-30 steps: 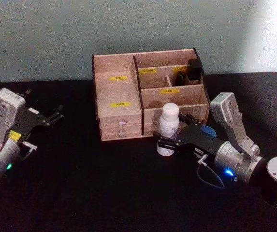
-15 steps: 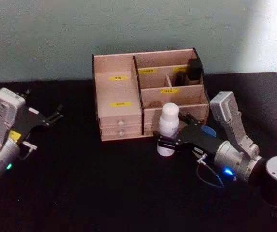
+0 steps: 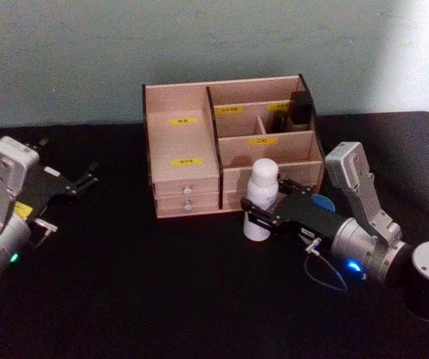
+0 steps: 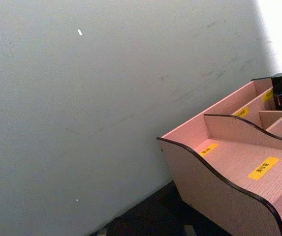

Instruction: Pick up the facial cleanser and watermelon frost from the table and place them into the tiered storage box.

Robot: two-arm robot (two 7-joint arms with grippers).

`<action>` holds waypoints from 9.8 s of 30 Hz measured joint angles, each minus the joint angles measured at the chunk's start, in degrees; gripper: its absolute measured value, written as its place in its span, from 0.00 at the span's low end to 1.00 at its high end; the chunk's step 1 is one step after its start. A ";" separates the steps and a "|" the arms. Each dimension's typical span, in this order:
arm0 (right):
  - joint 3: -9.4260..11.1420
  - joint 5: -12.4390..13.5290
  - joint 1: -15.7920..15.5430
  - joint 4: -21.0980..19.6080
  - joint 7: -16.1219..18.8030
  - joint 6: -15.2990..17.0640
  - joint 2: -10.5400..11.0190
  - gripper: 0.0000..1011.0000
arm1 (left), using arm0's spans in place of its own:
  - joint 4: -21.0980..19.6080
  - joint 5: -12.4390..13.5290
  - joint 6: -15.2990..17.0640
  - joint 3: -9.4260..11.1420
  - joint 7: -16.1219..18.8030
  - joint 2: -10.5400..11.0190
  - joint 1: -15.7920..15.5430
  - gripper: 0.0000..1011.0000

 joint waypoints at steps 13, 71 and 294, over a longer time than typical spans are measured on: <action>0.00 0.00 -0.04 -0.02 0.00 -0.06 0.01 0.58 | 0.00 0.00 0.00 0.00 0.00 0.00 0.00 0.99; 1.36 4.56 11.84 2.70 -1.81 -0.71 -3.35 0.58 | 0.00 0.00 0.00 0.00 0.00 0.00 0.00 0.99; 3.06 10.61 -4.23 -12.56 -4.17 24.20 13.20 0.99 | 0.00 0.00 0.00 0.00 0.00 0.00 0.00 0.99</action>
